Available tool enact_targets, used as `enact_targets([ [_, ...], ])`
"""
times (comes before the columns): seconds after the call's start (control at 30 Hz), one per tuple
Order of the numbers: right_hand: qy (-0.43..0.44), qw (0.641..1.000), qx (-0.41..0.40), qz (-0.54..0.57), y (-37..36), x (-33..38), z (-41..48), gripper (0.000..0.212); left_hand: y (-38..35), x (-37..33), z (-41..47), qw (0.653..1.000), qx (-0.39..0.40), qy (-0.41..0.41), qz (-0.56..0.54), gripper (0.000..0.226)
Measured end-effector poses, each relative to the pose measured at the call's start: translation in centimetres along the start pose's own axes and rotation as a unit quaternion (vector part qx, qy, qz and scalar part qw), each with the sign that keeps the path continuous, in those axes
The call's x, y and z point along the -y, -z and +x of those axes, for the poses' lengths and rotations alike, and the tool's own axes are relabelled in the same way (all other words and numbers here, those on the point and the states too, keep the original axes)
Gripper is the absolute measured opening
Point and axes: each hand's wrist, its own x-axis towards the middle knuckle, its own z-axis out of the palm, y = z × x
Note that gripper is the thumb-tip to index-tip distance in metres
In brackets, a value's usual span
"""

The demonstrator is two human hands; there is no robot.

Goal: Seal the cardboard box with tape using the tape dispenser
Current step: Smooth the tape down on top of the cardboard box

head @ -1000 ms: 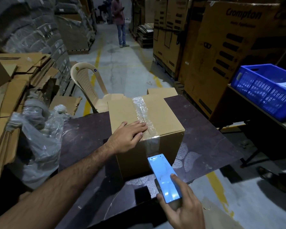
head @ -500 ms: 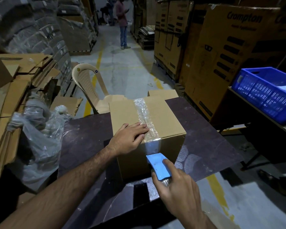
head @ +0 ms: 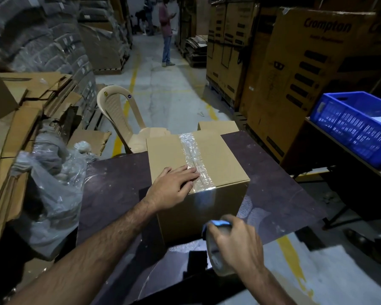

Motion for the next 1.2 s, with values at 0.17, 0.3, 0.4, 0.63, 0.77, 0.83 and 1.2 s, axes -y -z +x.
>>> enact_targets([
  [0.17, -0.003, 0.999, -0.025, 0.024, 0.4, -1.0, -0.4, 0.043, 0.3, 0.0, 0.1, 1.0, 0.003, 0.0, 0.001, 0.044],
  [0.3, 0.035, 0.997, -0.061, 0.025, 0.7, -0.7, 0.1, 0.044, 0.5, -0.2, 0.0, 1.0, 0.003, 0.003, 0.009, 0.051],
  [0.4, 0.05, 0.996, -0.078, 0.016, 0.9, -1.0, 0.1, 0.045, 0.5, -0.5, -0.2, 1.0, 0.001, 0.001, 0.016, 0.052],
  [0.63, 0.097, 0.986, -0.131, -0.018, 1.7, -2.3, 0.0, 0.051, 0.2, -2.3, -1.0, 0.994, -0.068, -0.044, 0.067, 0.038],
  [0.77, 0.108, 0.987, -0.117, -0.019, 2.5, -5.0, 0.5, 0.078, -1.6, -6.5, -2.8, 0.974, -0.205, -0.1, -0.006, 0.039],
  [0.83, 0.11, 0.988, -0.105, -0.042, 2.9, -7.0, 1.2, 0.087, -3.0, -8.7, -3.1, 0.967, -0.212, -0.139, -0.034, 0.036],
  [1.2, 0.12, 0.966, -0.024, -0.226, 2.0, -18.7, 9.9, 0.086, -13.8, -16.5, 4.9, 0.906, 0.094, 0.221, -0.348, 0.034],
])
